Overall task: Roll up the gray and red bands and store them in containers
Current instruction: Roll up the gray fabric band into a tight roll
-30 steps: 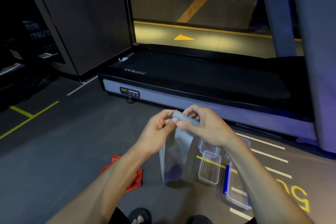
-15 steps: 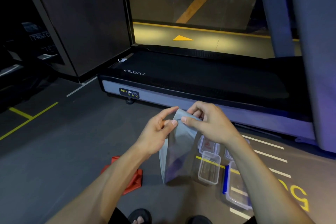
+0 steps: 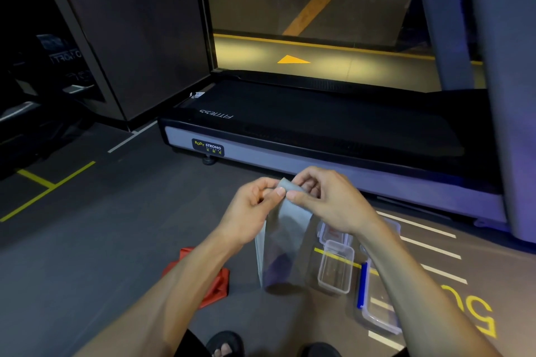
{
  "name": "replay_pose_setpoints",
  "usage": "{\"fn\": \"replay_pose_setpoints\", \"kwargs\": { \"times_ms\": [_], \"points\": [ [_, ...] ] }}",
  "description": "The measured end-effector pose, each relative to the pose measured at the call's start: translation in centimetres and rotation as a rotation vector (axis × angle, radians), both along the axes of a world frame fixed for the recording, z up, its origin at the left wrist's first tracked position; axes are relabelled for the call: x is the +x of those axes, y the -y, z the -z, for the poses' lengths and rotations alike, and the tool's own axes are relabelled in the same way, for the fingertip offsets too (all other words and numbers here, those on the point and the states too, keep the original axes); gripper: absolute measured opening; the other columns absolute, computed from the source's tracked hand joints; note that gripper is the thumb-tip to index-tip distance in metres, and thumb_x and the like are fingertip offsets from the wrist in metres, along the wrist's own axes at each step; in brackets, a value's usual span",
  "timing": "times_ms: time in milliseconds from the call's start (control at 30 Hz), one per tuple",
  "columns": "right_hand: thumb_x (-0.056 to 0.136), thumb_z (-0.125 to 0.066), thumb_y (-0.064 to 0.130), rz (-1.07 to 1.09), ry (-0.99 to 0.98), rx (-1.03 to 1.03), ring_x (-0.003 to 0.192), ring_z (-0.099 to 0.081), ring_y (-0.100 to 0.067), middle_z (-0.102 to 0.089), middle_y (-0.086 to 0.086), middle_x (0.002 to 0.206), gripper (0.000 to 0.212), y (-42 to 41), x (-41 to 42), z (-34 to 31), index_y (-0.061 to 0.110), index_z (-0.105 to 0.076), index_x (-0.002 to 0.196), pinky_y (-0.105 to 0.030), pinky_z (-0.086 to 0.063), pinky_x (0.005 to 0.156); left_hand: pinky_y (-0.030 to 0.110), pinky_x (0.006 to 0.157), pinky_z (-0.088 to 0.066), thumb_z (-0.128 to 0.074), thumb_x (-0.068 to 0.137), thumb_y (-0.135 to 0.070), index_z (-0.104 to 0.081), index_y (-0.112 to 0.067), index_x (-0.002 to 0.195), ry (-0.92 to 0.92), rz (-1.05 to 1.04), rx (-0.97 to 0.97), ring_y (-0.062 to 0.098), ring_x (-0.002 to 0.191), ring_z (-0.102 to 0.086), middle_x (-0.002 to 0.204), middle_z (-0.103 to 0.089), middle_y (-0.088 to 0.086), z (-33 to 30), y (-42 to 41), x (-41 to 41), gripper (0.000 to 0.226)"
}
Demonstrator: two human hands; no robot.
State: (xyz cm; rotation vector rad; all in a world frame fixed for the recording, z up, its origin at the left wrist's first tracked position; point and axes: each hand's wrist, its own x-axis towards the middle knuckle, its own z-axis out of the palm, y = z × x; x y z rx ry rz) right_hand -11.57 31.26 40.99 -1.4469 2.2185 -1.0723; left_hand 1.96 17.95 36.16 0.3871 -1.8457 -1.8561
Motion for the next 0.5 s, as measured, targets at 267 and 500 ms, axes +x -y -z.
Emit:
{"fn": "replay_pose_setpoints", "kwargs": {
  "times_ms": [267, 500],
  "points": [
    [0.093, -0.071, 0.038, 0.081, -0.019, -0.065, 0.074, -0.060, -0.012, -0.071, 0.004, 0.083, 0.012, -0.1, -0.8, -0.1, 0.026, -0.072, 0.090, -0.026, -0.049, 0.069, 0.026, 0.085, -0.055, -0.050, 0.103, -0.005, -0.061, -0.001, 0.124, 0.011, 0.133, 0.031, 0.015, 0.091, -0.069, 0.099, -0.073, 0.013, -0.2, -0.3, 0.5, 0.024],
    [0.102, -0.060, 0.034, 0.029, 0.006, -0.040, 0.062, -0.052, -0.017, -0.063, 0.001, 0.068, 0.029, -0.3, -1.1, -0.3, 0.016, -0.070, 0.082, -0.029, -0.039, 0.060, 0.025, 0.080, -0.055, -0.046, 0.104, -0.001, -0.057, -0.004, 0.133, 0.033, 0.122, -0.001, 0.013, 0.089, -0.072, 0.095, -0.077, 0.007, -0.3, -0.3, 0.5, 0.031]
  ]
}}
